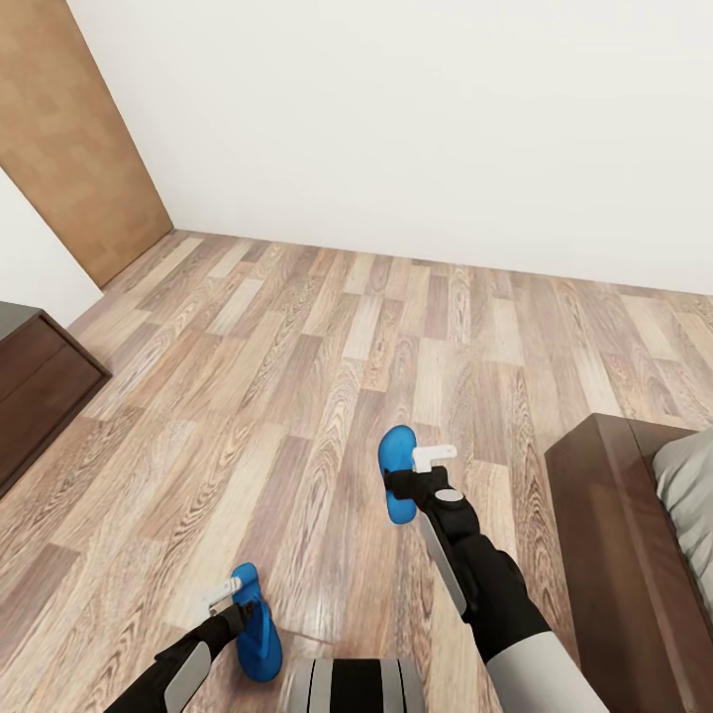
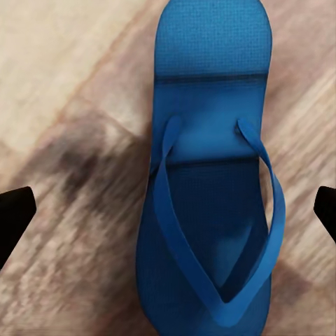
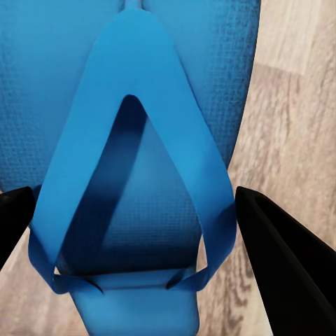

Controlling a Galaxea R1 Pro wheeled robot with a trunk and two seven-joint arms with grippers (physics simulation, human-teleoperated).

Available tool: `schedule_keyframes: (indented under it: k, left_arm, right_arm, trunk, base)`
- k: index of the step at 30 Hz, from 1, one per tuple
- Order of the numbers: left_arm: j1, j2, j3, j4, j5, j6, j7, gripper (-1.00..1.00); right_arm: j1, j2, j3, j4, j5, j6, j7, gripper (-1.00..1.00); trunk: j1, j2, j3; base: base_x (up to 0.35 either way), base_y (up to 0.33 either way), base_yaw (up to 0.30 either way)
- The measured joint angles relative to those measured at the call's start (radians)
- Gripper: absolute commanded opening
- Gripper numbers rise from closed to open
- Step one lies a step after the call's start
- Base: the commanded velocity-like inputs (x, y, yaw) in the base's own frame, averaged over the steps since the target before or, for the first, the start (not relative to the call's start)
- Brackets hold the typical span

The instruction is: In the bedroom, move the book from the bed onto either nightstand, and place the two sandals side by side next to the bed.

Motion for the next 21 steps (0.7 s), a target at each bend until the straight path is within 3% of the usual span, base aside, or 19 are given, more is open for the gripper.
schedule_keyframes:
  k: [8, 16, 21]
  left_arm:
    - [0.0, -0.004, -0.056, 0.002, -0.001, -0.004, 0.001, 1.0]
    - [0.0, -0.005, -0.072, 0.007, -0.001, -0.024, 0.0, 1.0]
    - [0.0, -0.005, -0.075, 0.008, -0.001, -0.026, -0.001, 1.0]
  right_arm:
    - [0.002, 0.0, 0.002, 0.0, 0.0, 0.001, 0.0, -1.0]
    - [0.002, 0.001, 0.002, 0.001, 0.0, 0.001, 0.0, -1.0]
    - [0.002, 0.001, 0.002, 0.001, 0.0, 0.001, 0.0, -1.0]
  trunk:
    - [0.0, 0.0, 0.0]
    - [0.003, -0.001, -0.023]
    - [0.003, -0.001, -0.023]
  base:
    - [0.0, 0.0, 0.0]
    - [0.0, 0.0, 0.0]
    - [0.0, 0.0, 0.0]
